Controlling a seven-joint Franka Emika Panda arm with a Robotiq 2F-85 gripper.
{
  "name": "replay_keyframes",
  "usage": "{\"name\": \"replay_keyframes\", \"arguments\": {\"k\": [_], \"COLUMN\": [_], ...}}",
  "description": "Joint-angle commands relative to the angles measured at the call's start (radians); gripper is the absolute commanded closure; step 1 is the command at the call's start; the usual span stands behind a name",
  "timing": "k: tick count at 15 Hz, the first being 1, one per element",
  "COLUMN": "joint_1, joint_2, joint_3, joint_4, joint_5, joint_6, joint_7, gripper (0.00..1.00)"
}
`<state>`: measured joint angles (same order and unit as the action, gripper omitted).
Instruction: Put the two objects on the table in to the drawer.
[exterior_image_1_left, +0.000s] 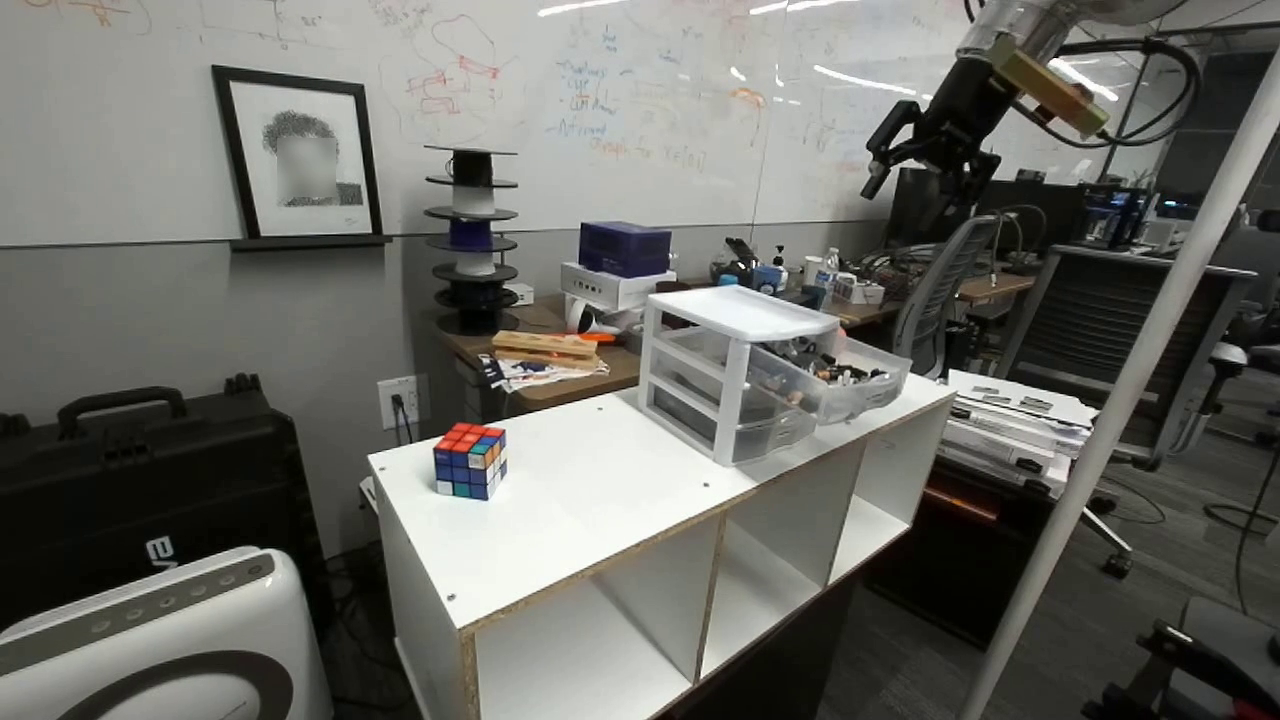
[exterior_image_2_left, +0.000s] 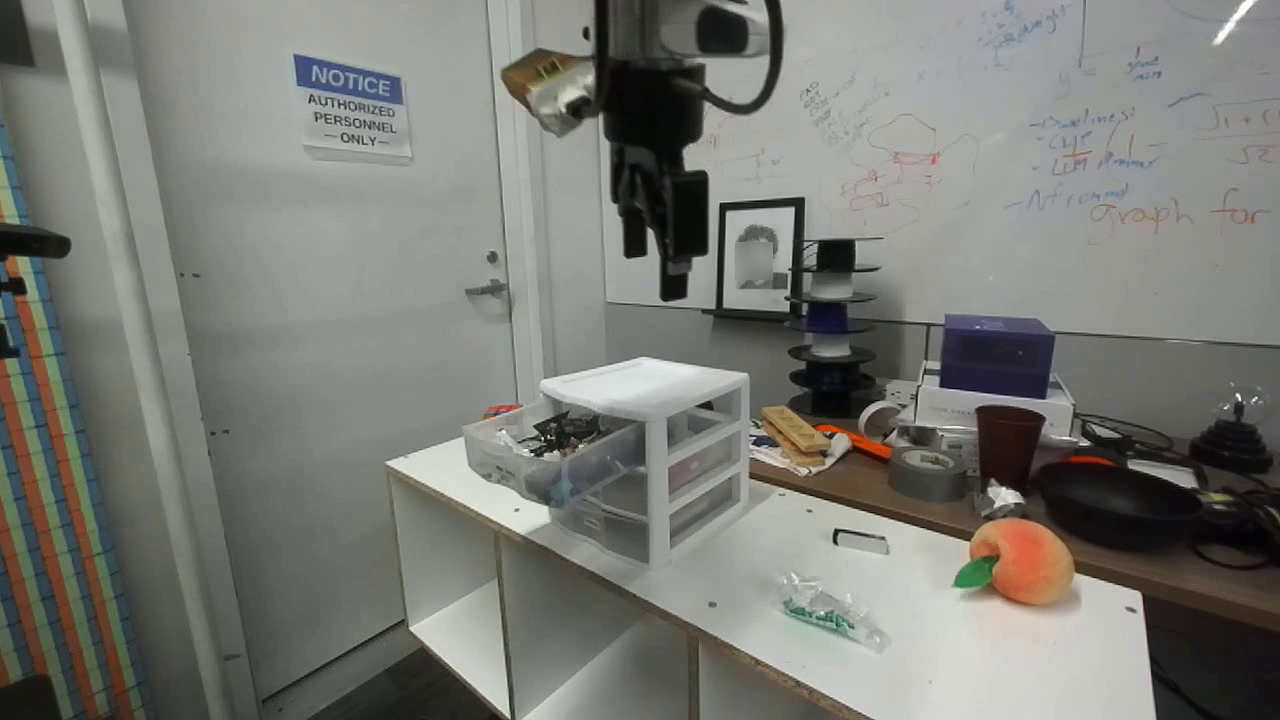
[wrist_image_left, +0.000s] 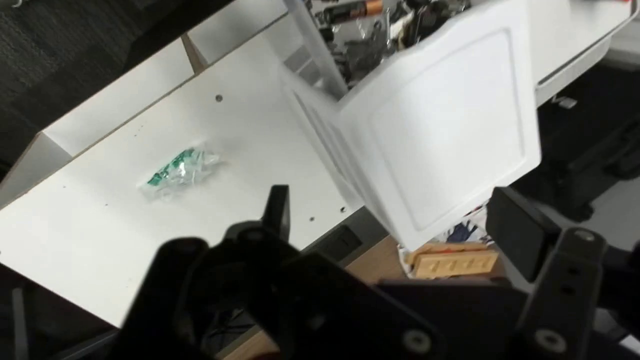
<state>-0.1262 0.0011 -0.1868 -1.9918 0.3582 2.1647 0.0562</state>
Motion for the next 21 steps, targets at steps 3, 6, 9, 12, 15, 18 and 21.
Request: {"name": "replay_keyframes", "arguments": {"k": [3,6,9,12,15,18,21], "joint_1": [-0.075,-0.098,-0.102,-0.1,-0.105,-0.12,-0.14], "joint_2": [0.221,0.299,0.374,0.446,0.507,0.556,0.602], "joint_3": [-0.021,-0.02,-0.024,-0.031,-0.031,-0.026,-0.016], "joint_4": [0.163,0.196,0.237,0.277,0.301,0.32,0.344], "joint_5": [0.043,0.072,0.065,0.054,0.06,0.069,0.08], "joint_6": [0.073,0.144,0.178,0.162,0.171,0.17,0.164], "joint_7": [0.184,0.296,0.414,0.524,0.597,0.641,0.662], "gripper": [0.0,0.0,0.0,0.0,0.0,0.0,0.0]}}
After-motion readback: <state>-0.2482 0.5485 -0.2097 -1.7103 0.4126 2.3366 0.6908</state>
